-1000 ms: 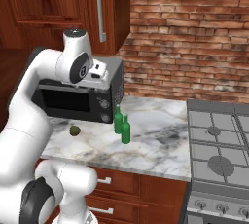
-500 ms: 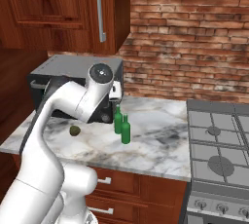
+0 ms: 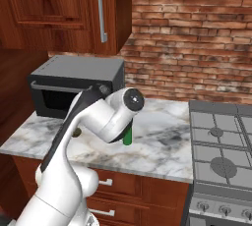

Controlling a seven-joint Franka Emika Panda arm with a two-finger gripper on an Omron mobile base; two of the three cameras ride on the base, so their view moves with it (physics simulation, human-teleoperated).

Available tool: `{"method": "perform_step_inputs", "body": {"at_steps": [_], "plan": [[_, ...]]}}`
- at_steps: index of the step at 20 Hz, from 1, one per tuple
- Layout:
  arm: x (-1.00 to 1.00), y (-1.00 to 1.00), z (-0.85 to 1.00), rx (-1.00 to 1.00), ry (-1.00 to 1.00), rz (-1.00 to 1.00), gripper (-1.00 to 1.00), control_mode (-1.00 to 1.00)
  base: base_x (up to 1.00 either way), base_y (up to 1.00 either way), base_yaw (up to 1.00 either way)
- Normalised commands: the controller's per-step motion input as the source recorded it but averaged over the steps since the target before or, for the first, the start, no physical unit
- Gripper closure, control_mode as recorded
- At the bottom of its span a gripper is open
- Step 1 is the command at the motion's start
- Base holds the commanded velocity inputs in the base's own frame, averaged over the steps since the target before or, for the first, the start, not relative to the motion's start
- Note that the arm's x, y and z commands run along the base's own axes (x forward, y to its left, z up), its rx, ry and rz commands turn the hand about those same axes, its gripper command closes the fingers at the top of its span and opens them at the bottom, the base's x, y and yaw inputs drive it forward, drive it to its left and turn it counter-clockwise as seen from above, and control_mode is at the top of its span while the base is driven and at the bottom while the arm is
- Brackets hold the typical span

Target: Place the beers on the top shelf of the fridge to keep them out of children's reach, and place the kiwi on lower shelves for easy access.

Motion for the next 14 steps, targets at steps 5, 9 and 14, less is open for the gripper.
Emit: {"method": "perform_step_inputs", "body": {"at_steps": [5,9,14], "plan": [[0.00,-0.40,-0.13,0.00,-0.03,0.20,-1.00,-1.00,0.00,0.00,0.00],[0.00,-0.36,-0.38,0.01,-0.12,0.16,-1.00,-1.00,0.00,0.00,0.00],[0.00,-0.21,-0.40,0.09,-0.19,0.08,-1.00,-1.00,0.00,0.00,0.00]]}}
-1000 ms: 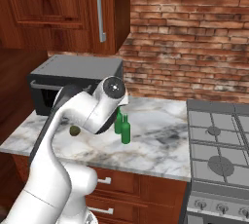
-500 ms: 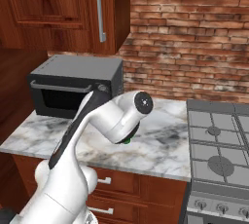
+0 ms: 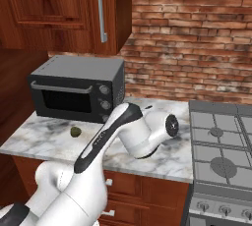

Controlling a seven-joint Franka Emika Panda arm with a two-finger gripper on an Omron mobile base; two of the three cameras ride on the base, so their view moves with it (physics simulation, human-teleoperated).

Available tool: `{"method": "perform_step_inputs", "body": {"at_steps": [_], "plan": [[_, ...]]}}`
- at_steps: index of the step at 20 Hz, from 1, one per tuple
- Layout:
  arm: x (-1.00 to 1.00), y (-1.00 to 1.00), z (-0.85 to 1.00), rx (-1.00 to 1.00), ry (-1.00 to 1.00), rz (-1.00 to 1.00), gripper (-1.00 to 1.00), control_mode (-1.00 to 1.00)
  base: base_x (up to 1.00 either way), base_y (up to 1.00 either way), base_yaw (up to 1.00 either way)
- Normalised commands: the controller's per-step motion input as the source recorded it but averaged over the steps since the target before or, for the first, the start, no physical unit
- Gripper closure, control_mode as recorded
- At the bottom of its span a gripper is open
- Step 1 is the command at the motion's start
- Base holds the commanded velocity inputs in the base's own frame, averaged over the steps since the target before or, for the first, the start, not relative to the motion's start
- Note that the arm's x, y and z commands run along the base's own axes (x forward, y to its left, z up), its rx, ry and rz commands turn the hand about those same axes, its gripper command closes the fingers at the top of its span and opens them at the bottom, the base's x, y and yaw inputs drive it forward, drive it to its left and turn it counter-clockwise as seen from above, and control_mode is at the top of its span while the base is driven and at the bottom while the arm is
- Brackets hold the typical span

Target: Place the beers on the top shelf of the fridge to keep them out of children's reach, and place the kiwi on lower shelves for easy access.

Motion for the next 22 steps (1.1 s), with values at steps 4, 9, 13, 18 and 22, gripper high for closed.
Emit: {"method": "perform_step_inputs", "body": {"at_steps": [4,9,13,18,22], "plan": [[0.00,-0.04,-0.32,0.12,-0.14,0.00,-1.00,-1.00,0.00,0.00,0.00],[0.07,0.00,-0.21,0.14,-0.03,0.00,-1.00,-1.00,0.00,0.00,0.00],[0.18,0.00,-0.17,0.15,0.00,0.00,-1.00,-1.00,0.00,0.00,0.00],[0.21,0.00,-0.19,0.14,0.00,0.00,-1.00,-1.00,0.00,0.00,0.00],[0.29,0.00,-0.17,0.08,0.00,0.00,-1.00,-1.00,0.00,0.00,0.00]]}}
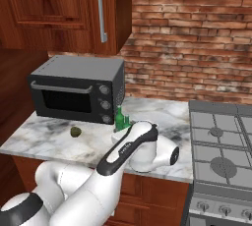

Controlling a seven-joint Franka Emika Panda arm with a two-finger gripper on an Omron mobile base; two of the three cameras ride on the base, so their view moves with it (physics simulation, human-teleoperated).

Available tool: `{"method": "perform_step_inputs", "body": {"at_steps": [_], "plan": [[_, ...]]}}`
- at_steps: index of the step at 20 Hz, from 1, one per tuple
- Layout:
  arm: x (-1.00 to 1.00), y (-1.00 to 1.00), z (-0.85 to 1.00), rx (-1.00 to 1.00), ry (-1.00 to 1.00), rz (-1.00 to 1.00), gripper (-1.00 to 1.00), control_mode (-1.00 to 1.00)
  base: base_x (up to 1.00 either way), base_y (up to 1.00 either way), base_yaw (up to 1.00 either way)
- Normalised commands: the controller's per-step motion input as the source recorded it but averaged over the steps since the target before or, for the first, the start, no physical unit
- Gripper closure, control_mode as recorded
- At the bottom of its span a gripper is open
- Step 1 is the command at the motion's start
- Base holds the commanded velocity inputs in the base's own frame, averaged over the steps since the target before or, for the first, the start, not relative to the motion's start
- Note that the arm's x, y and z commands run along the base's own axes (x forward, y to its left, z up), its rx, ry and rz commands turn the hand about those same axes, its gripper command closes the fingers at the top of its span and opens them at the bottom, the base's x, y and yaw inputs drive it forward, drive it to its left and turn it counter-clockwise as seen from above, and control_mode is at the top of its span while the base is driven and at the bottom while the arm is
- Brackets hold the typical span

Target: Place the beers on the top shelf of the fridge to keep them out of children's reach, and place the kiwi on lower shelves for easy access.

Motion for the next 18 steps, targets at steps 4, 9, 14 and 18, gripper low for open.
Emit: {"method": "perform_step_inputs", "body": {"at_steps": [4,9,14,18], "plan": [[0.30,0.00,-0.13,0.01,0.01,0.00,-1.00,-1.00,0.00,0.00,0.00],[0.25,0.00,-0.06,0.00,0.00,0.00,-1.00,-1.00,0.00,0.00,0.00],[0.24,0.00,-0.03,0.00,0.00,0.00,-1.00,-1.00,0.00,0.00,0.00],[0.23,0.00,-0.07,0.00,0.00,0.00,-1.00,-1.00,0.00,0.00,0.00]]}}
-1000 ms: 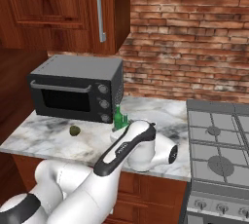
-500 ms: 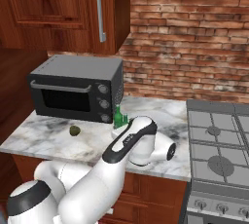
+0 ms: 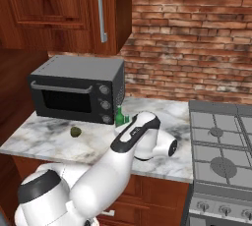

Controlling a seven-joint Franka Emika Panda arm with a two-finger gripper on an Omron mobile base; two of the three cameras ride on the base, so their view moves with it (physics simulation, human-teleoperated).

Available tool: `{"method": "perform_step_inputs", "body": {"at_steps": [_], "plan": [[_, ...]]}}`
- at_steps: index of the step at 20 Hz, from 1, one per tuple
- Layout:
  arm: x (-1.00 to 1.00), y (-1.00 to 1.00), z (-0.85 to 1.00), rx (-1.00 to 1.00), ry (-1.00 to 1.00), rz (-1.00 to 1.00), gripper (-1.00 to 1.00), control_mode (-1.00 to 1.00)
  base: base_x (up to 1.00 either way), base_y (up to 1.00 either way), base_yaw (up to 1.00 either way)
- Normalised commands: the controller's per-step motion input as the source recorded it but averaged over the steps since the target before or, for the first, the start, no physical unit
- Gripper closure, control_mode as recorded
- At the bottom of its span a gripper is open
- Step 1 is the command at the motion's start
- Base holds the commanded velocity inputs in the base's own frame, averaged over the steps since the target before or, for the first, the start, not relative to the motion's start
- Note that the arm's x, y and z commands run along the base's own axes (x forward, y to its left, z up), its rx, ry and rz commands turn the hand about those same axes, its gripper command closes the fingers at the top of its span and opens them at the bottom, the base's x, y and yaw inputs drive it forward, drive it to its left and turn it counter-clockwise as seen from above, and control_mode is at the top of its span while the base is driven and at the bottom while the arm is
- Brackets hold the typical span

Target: Place the beers on the top shelf of the fridge to keep them out of children's reach, and place the kiwi on lower shelves for easy access.

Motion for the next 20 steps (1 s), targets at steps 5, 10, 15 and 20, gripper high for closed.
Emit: {"method": "perform_step_inputs", "body": {"at_steps": [5,10,15,20], "plan": [[0.18,0.00,-0.10,0.00,0.00,0.00,-1.00,-1.00,0.00,0.00,0.00],[0.16,0.00,-0.15,0.00,0.00,0.00,-1.00,-1.00,0.00,0.00,0.00],[0.16,0.00,-0.17,0.00,0.00,0.00,-1.00,-1.00,0.00,0.00,0.00],[0.16,0.00,-0.16,0.00,0.00,0.00,-1.00,-1.00,0.00,0.00,0.00]]}}
